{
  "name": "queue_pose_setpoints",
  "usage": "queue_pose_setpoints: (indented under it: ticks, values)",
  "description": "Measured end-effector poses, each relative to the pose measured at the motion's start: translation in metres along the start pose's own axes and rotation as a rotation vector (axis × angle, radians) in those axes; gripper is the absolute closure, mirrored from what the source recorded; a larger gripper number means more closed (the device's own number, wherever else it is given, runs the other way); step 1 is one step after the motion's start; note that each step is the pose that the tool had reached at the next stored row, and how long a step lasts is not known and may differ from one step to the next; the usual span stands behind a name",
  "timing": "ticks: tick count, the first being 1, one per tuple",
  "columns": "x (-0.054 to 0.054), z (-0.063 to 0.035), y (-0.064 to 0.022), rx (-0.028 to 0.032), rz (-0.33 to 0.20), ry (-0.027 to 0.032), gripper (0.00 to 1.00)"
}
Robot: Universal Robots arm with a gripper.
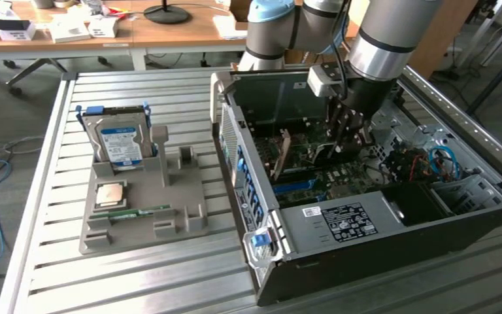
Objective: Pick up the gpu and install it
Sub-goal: 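Insert the gpu into the slot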
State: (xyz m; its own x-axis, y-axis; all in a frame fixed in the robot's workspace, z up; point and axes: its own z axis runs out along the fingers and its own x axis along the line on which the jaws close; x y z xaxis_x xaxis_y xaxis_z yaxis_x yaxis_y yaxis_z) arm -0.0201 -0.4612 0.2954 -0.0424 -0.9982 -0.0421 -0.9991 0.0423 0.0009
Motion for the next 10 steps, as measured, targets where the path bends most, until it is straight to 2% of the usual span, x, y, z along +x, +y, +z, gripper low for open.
queue_pose_setpoints:
  ticks: [10]
  values:
    - [0.0003, 0.0002, 0.0078, 0.0011, 0.0, 0.0003, 0.74]
